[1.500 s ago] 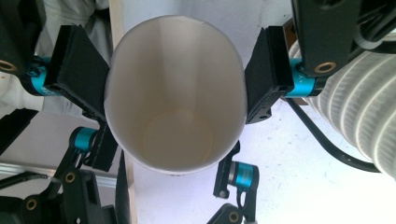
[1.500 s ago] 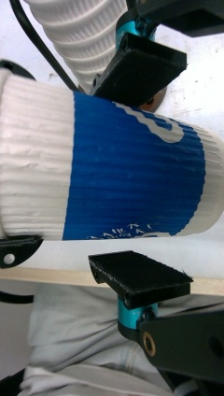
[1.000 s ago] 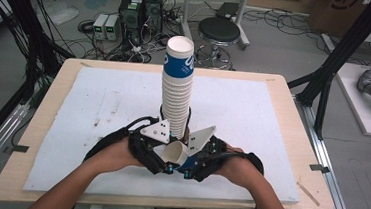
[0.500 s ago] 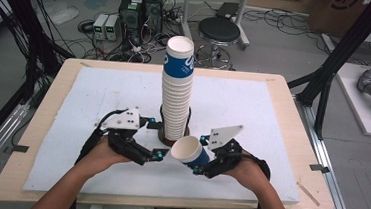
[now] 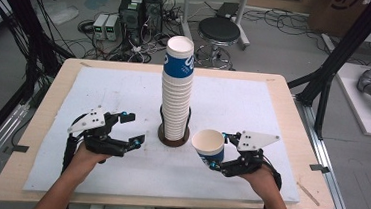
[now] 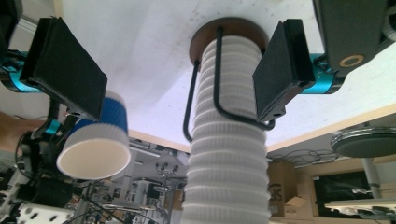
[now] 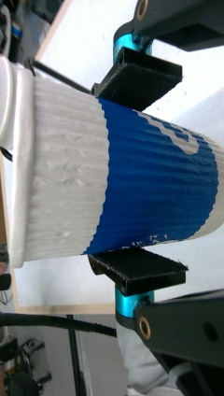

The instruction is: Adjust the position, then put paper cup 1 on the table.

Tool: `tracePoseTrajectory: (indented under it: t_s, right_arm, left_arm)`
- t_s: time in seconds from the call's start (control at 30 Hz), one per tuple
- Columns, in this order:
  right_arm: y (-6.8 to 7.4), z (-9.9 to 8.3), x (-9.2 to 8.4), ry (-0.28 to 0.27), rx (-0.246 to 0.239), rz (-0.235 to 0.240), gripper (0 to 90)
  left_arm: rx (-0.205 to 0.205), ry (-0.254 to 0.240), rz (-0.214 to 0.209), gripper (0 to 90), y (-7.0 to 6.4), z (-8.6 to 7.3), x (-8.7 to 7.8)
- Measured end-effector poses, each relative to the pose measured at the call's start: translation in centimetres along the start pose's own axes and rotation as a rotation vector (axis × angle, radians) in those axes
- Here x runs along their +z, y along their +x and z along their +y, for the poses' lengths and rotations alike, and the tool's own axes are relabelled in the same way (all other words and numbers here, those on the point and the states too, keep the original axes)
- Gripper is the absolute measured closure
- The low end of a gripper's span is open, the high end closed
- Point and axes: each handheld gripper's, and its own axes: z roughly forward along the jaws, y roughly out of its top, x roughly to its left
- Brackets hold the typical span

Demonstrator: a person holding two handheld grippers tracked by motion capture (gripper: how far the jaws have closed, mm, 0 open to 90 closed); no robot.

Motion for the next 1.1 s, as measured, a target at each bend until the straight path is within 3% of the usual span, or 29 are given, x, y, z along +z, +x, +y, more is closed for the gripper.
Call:
tracePoseTrajectory:
  t_s: [0.2, 0.37, 0.6, 1.1]
  right_arm:
    - [-0.1, -0.9, -0.9, -0.05, 0.009, -0.04, 27.7]
    - [-0.2, -1.4, -1.7, -0.084, 0.015, -0.083, 27.7]
    - [-0.3, -1.8, -2.4, -0.108, 0.021, -0.117, 27.7]
    - [-0.3, -2.0, -3.3, -0.139, 0.015, -0.165, 27.7]
  left_arm:
    - [0.009, -0.008, 0.038, 18.2, 0.4, -1.4, -0.7]
    - [-0.013, -0.046, 0.084, 18.9, 1.1, -2.9, -1.7]
    - [0.009, -0.055, 0.121, 19.2, 1.8, -3.4, -2.8]
    - [0.007, -0.052, 0.134, 19.1, 1.9, -3.9, -2.7]
